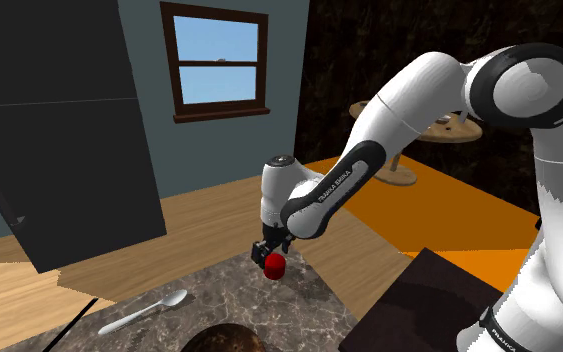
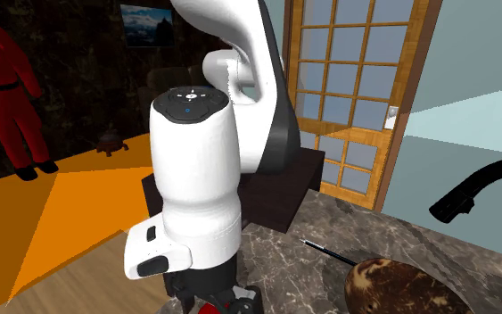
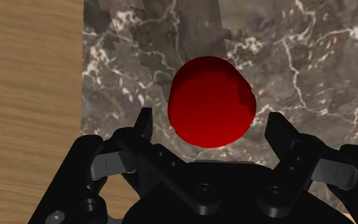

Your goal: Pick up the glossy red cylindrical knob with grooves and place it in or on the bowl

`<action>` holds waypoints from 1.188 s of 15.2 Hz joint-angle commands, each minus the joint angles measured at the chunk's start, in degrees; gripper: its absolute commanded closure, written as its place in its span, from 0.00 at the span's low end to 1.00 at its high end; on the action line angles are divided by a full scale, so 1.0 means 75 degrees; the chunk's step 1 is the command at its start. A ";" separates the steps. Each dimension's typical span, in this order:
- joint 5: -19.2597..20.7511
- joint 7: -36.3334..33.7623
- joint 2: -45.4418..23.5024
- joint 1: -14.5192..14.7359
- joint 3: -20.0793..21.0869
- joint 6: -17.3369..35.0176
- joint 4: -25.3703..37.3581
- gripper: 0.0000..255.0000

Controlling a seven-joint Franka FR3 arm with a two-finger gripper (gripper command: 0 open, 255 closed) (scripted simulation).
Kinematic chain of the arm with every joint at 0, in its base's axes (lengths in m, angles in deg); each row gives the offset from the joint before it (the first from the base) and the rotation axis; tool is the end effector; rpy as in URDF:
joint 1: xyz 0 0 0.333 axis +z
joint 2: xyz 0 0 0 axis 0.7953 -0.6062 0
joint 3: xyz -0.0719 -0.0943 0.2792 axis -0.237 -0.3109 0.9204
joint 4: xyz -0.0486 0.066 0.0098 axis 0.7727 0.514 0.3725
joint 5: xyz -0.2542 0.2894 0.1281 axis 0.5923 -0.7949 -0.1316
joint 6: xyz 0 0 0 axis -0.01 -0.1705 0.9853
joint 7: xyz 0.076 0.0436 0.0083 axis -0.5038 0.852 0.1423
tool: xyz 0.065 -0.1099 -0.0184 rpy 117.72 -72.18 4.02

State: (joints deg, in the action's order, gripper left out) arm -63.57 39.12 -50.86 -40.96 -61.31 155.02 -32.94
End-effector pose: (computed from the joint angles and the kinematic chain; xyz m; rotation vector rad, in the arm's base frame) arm 0.5251 0.2281 0.1346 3.1352 0.0324 -0.0002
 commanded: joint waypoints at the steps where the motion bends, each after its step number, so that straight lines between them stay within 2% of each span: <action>1: 0.0065 -0.0055 -0.0184 0.0048 -0.0051 0.0146 0.0043 0.00; 3: 0.0140 -0.0108 -0.0425 0.0098 -0.0119 0.0331 0.0097 0.00; 11: 0.0139 -0.0107 -0.0423 0.0098 -0.0119 0.0330 0.0096 0.00; 12: 0.0139 -0.0107 -0.0423 0.0098 -0.0119 0.0330 0.0096 1.00; 18: 0.0136 -0.0105 -0.0417 0.0097 -0.0117 0.0319 0.0101 1.00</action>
State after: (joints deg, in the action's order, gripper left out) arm -62.55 38.36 -53.82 -40.30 -62.24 157.40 -32.19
